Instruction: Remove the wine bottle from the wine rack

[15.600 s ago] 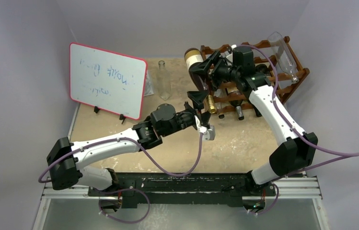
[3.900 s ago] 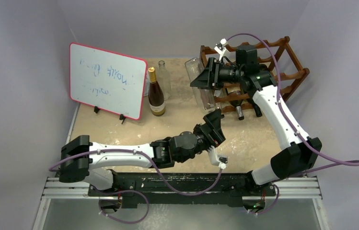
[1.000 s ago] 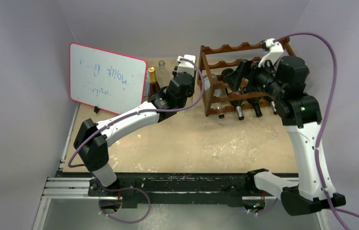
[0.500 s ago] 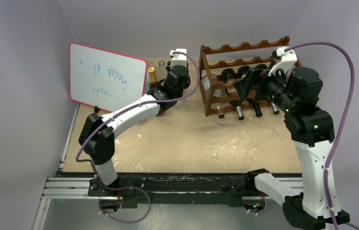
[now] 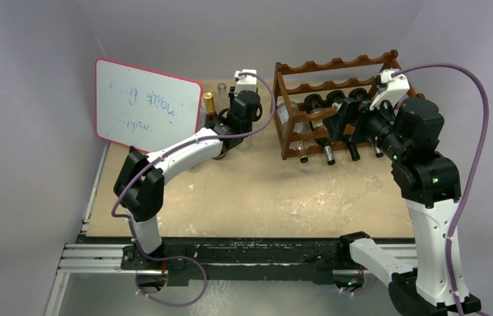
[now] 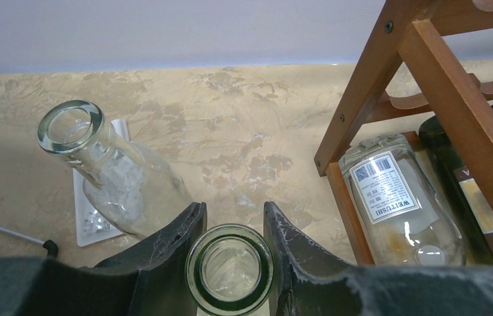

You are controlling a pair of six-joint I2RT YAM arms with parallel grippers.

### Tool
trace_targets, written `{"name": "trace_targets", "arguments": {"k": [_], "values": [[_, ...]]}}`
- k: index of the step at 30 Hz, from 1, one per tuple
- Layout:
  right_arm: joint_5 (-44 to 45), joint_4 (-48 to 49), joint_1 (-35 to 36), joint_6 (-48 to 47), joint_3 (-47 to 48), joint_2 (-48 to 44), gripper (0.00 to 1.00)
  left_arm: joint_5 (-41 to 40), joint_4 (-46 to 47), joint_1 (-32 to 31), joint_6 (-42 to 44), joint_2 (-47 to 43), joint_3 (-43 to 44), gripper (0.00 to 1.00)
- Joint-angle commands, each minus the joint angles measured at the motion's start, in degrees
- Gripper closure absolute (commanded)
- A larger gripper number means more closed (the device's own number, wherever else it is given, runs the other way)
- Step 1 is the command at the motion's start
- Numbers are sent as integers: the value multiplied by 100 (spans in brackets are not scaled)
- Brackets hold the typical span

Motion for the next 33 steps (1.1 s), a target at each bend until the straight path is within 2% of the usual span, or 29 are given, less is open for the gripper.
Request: {"name": "trace_targets", "arguments": {"k": [1, 4, 8, 18, 24, 29, 33], "values": [[119, 43, -13, -60, 5, -62, 0, -184, 548, 80, 11, -101, 133, 100], [113, 59, -13, -54, 24, -36, 0, -154, 624, 110, -89, -121, -40, 99], [15, 131, -13, 3, -24, -22, 0, -134, 694, 127, -76, -142, -161, 89], [-53, 219, -13, 80, -150, -10, 0, 60, 533, 131, -49, -285, -161, 49], [-116, 263, -13, 97, -100, 77, 0, 178, 318, 137, 31, -529, 57, 32], [-32, 390, -13, 83, -333, 60, 0, 743, 13, 130, -66, -956, 377, 26], [74, 535, -13, 93, -868, 47, 0, 1372, -44, 133, -64, -1552, 436, 24]]}}
